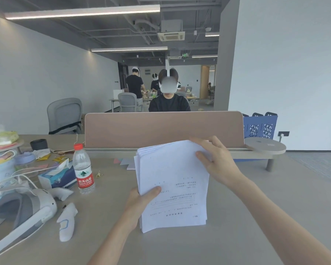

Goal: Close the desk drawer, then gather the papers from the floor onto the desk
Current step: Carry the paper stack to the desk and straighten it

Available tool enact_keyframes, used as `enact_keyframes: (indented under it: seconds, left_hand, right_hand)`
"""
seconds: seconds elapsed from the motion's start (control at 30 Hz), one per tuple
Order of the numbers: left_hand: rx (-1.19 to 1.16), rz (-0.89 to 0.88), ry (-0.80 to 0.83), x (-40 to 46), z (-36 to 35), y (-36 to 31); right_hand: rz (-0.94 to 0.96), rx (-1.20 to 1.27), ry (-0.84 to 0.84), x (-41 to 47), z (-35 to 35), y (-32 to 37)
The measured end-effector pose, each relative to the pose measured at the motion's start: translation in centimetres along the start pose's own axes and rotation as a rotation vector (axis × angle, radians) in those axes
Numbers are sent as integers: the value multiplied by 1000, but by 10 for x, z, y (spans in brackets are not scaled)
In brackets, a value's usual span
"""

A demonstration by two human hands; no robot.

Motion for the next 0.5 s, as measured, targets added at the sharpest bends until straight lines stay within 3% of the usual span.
enact_keyframes:
  seconds: [0.17, 0.37, 0.5]
  left_hand:
    - [-20, -9, 9, -1, -4, -8]
    - [-74, 26, 18, 4, -5, 8]
    - [-51, 34, -24, 9, -3, 18]
  right_hand:
    - [-126, 201, -13, 4, -1, -3]
    - [-468, 875, 2, -33, -50, -39]
    - [-569, 875, 51, -65, -87, -51]
Point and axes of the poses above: each hand's wrist, its own x-axis towards the middle knuckle, its own z-axis out of the back of the hand, y = z × x, the point moved 9 cm from there along x, towards the middle knuckle, and after that the axes turned 4 degrees about y, right-handed, at the moved point
